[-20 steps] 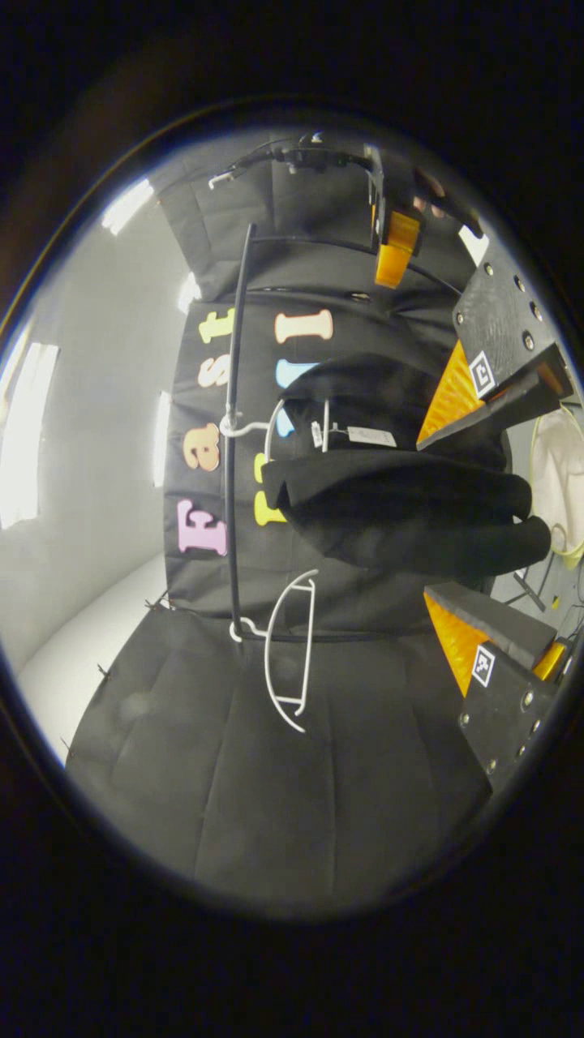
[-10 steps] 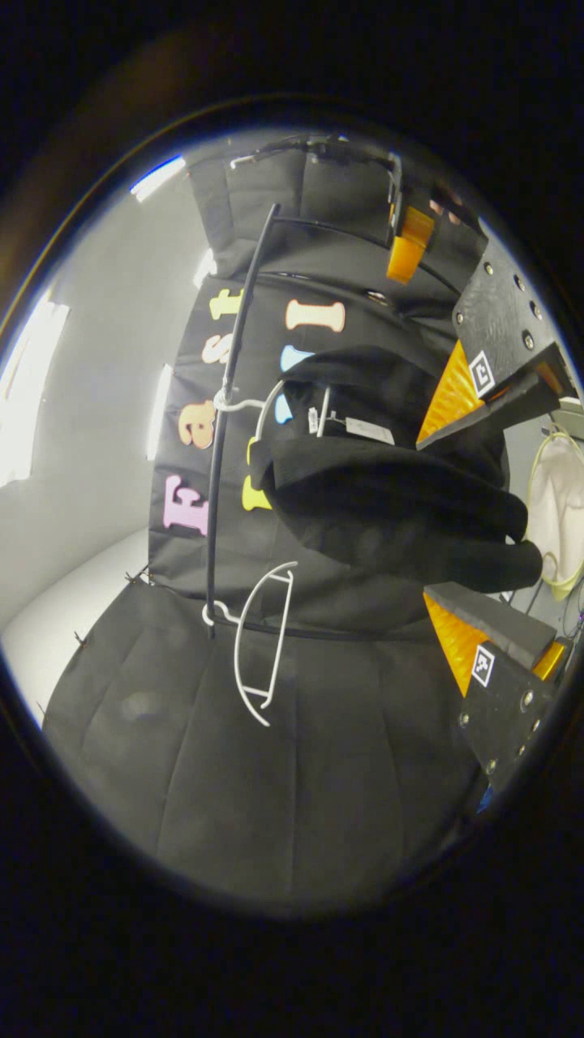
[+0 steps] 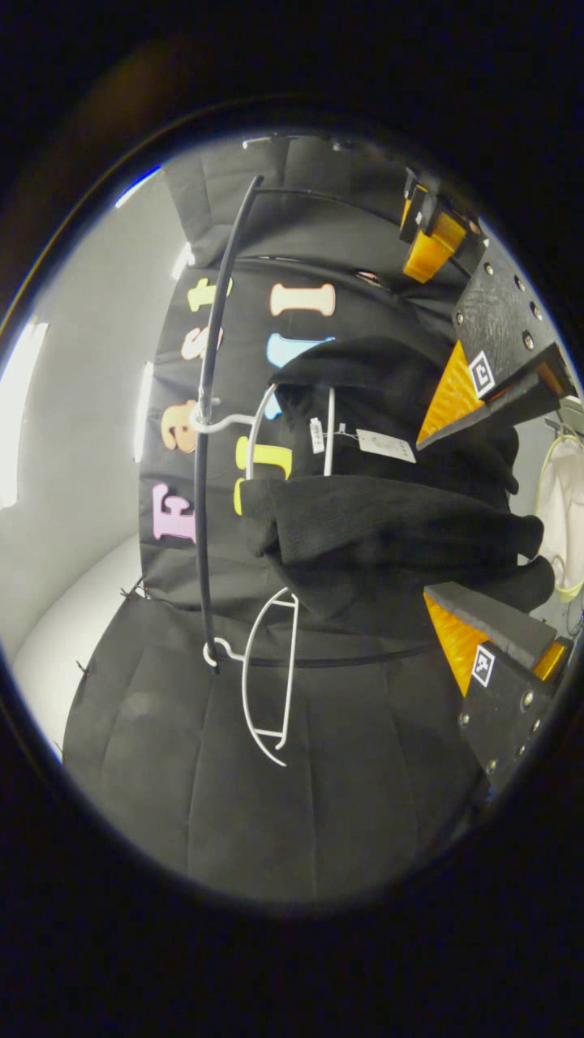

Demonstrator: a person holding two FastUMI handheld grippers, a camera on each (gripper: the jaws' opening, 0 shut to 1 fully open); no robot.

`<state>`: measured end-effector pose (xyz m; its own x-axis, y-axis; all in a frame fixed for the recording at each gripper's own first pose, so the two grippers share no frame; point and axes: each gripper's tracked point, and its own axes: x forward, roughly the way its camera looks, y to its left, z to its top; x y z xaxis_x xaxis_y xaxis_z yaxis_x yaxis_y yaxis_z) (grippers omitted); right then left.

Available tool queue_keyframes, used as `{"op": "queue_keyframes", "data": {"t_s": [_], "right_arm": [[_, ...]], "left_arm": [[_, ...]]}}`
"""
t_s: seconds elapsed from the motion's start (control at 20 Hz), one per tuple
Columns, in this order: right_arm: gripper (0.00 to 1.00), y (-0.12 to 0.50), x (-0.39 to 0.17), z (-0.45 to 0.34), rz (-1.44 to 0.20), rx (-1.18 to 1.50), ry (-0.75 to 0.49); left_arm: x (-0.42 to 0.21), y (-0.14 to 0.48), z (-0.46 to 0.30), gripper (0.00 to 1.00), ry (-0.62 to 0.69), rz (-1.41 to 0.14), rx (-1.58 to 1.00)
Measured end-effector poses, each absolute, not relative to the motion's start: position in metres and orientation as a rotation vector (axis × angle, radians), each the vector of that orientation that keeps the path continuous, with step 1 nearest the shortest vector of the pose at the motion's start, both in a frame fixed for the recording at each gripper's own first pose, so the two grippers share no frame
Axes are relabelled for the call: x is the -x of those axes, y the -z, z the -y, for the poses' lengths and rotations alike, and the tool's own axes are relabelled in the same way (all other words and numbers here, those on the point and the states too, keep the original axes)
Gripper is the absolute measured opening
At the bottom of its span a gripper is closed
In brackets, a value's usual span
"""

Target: Grasp the clothes on the hanger with both hands and then place them into the laundry hamper below.

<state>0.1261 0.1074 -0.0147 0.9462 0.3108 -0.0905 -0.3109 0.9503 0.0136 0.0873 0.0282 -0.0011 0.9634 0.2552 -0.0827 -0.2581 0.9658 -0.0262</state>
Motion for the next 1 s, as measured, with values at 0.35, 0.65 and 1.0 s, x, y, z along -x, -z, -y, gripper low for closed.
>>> {"op": "queue_keyframes", "data": {"t_s": [0.35,0.65,1.0], "right_arm": [[0.93,0.036,-0.162,-0.120,-0.150,-0.054,-0.436],[0.98,0.048,-0.180,-0.136,-0.150,-0.041,-0.576],[0.93,0.087,-0.198,-0.138,-0.245,0.001,-0.674]], "left_arm": [[-0.145,-0.017,-0.033,0.92,-0.359,-0.061,-0.056],[-0.174,-0.016,-0.049,0.92,-0.510,-0.063,-0.105],[-0.194,-0.009,-0.056,0.45,-0.567,-0.109,-0.152]]}}
